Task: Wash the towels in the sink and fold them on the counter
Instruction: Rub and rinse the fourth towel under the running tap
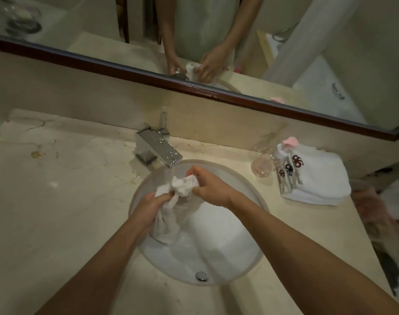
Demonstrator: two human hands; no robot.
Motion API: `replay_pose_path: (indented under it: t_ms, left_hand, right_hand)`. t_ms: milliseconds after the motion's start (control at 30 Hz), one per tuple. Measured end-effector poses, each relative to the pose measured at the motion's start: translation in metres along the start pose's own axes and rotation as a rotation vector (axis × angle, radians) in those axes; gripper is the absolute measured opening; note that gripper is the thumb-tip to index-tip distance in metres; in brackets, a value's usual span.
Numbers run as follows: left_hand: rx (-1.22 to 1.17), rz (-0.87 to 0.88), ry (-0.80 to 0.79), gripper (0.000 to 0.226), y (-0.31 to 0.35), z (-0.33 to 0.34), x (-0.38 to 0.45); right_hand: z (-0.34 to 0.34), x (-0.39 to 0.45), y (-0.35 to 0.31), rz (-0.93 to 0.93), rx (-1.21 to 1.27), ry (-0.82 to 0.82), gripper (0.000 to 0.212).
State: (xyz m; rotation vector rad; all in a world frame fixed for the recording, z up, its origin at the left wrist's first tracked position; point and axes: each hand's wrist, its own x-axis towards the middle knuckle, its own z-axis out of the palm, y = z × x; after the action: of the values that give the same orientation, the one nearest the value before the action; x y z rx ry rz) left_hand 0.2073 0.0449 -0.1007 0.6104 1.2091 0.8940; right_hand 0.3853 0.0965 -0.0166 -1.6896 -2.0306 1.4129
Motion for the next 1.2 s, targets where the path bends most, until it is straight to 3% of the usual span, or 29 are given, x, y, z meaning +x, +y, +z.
replay_pose_path:
  t_ms: [67,133,167,233,333,467,667,733,833,900,967,1067,1133,1200]
  left_hand:
    - [0.028,0.033,-0.018,0.045,0.005,0.008,0.000]
    - [0.041,0.083,-0.001,0.056,0.007,0.012,0.005]
    - [0.050,0.113,0.018,0.053,0.009,0.013,0.007]
    - [0.067,0.156,0.077,0.032,0.012,0.011,0.012]
    - [0.162,0.188,0.114,0.016,0.013,0.010,0.018]
    - [0.112,0.113,0.096,0.007,0.009,0.009,0.025]
    - [0.105,0.065,0.169,0.027,0.010,0.006,0.039]
    - [0.009,0.025,0.149,0.036,0.016,0.005,0.046]
    - [-0.167,-0.021,0.075,0.038,0.021,0.004,0.057]
    - [-0.162,-0.036,0.075,0.036,0.021,0.007,0.060]
    - [-0.085,-0.032,0.141,0.043,0.018,0.007,0.064]
    - [-0.073,-0.158,0.174,0.043,0.004,-0.003,0.073]
    - [-0.159,-0.317,0.039,0.032,0.013,-0.001,0.064]
    - [-0.239,-0.307,-0.099,0.026,0.020,0.002,0.059]
  right_hand:
    - [0.004,0.003,-0.001,0.084,-0.011,-0.058,0.032]
    - [0.006,0.004,0.004,0.224,0.077,-0.134,0.048]
    - [0.008,0.004,0.008,0.277,0.057,-0.159,0.055]
    - [0.013,0.006,0.020,0.280,-0.119,-0.171,0.048]
    - [0.018,0.010,0.030,0.177,-0.232,-0.056,0.024]
    - [0.019,0.023,0.025,0.121,-0.218,0.007,0.033]
    - [0.012,0.041,0.037,0.284,-0.464,0.235,0.036]
    - [0.013,0.053,0.034,0.267,-0.367,0.218,0.041]
    - [0.010,0.065,0.025,0.251,0.151,0.126,0.041]
    - [0.007,0.067,0.023,0.258,0.360,0.100,0.031]
    - [0.006,0.067,0.022,0.225,0.432,0.138,0.022]
    - [0.012,0.068,0.020,0.165,0.491,0.135,0.034]
    - [0.015,0.070,0.014,0.137,0.480,0.114,0.036]
    - [0.014,0.074,0.011,0.162,0.448,0.112,0.024]
